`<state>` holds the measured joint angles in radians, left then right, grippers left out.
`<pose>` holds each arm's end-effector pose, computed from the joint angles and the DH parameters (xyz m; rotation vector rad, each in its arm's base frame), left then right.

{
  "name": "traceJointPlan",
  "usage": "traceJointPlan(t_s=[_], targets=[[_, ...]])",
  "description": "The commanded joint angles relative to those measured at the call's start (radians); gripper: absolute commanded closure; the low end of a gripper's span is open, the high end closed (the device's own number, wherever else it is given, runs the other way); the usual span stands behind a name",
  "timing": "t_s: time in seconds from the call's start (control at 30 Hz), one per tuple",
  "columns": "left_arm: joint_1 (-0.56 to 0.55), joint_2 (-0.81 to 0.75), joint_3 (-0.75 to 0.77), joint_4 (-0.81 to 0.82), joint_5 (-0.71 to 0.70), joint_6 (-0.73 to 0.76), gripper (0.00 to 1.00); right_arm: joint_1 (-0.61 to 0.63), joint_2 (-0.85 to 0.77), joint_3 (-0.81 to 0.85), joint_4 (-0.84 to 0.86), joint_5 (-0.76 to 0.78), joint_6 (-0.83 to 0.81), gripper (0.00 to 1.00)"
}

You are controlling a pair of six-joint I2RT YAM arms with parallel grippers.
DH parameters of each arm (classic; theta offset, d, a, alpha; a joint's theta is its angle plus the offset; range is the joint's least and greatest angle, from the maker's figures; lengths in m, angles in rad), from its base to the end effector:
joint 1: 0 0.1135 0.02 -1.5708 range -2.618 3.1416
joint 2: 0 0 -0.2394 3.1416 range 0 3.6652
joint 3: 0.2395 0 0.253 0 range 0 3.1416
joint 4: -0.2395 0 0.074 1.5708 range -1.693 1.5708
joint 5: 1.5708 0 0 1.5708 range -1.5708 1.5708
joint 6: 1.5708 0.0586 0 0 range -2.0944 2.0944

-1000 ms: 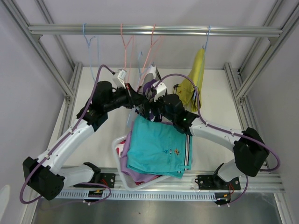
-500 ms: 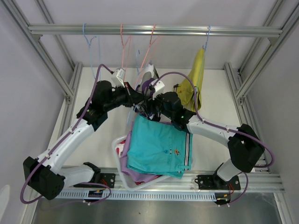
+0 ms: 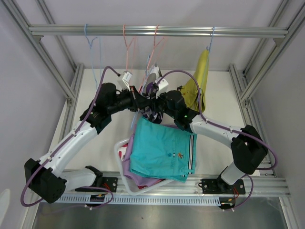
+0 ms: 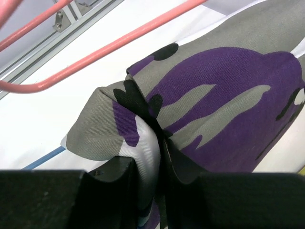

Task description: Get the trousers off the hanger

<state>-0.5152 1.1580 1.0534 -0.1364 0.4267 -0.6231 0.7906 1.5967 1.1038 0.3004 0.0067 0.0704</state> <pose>0.2477 -0.1681 0.3364 0.2232 1.9443 -1.1673 0.2825 0.2849 0.2640 -0.6313 1.6908 0.6151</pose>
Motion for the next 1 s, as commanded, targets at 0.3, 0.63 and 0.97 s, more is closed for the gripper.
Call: traceJointPlan(t_s=[0.3,0.63,0.97], targets=[[-0.019,-0.041,0.034,0.110,0.112,0.013,0.99,-0.040,-0.125,0.053,-0.061,0.127,-0.026,1.00],[-0.020,-0.040,0.025,0.100,0.087,0.006,1.00,-0.040,-0.322,0.007,-0.176,0.160,-0.038,1.00],[-0.029,-0.017,0.027,0.083,0.060,0.014,0.99,-0.040,-0.391,0.097,-0.283,0.210,-0.047,1.00]])
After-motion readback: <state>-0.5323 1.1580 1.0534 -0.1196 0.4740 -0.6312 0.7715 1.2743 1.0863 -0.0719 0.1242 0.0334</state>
